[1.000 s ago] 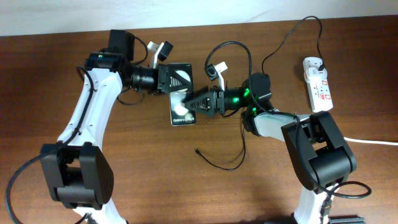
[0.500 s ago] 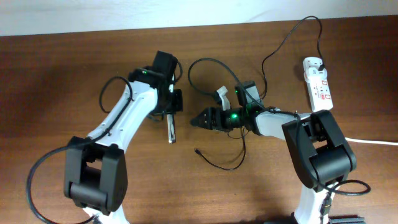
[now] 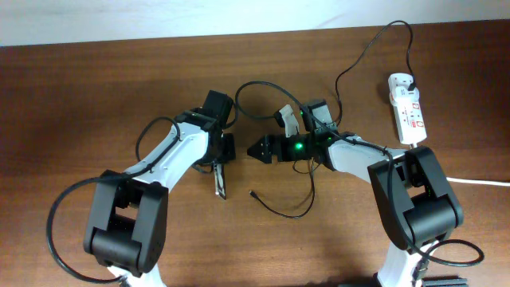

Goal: Plug charger to phone and switch on socket

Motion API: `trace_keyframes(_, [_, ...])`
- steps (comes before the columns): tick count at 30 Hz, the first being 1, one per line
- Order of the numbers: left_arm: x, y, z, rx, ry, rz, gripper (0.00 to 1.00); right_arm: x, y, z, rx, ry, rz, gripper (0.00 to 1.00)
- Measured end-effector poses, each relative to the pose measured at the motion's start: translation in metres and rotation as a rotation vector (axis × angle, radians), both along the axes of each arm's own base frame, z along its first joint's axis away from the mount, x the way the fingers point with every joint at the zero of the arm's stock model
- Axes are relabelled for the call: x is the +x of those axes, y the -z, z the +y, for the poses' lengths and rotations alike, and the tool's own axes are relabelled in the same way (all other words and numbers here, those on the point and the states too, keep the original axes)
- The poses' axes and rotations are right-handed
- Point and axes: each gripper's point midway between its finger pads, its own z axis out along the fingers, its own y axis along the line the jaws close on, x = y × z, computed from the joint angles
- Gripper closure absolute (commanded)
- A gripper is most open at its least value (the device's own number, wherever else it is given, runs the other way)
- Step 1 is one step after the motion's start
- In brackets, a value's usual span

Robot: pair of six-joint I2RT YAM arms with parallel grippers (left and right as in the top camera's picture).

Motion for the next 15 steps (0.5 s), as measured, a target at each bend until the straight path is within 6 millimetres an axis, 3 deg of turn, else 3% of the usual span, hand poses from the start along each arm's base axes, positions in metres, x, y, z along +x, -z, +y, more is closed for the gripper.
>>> trace_keyframes(5, [-0.007,0.001,0.003,0.011,0.000,0.027,0.83,0.001,0.000,0.000,-0.004,0.004,-0.003,0.01])
trace_keyframes(10, [-0.007,0.001,0.003,0.010,-0.003,0.028,1.00,0.002,0.000,-0.001,-0.009,0.007,-0.007,0.01])
trace_keyframes(12, [-0.007,0.001,0.003,0.010,-0.003,0.028,1.00,0.001,-0.002,-0.001,0.001,0.002,-0.003,0.01])
trace_keyframes(15, [-0.010,0.000,0.002,-0.012,-0.007,0.048,1.00,-0.006,-0.003,-0.020,-0.031,0.042,0.056,0.01])
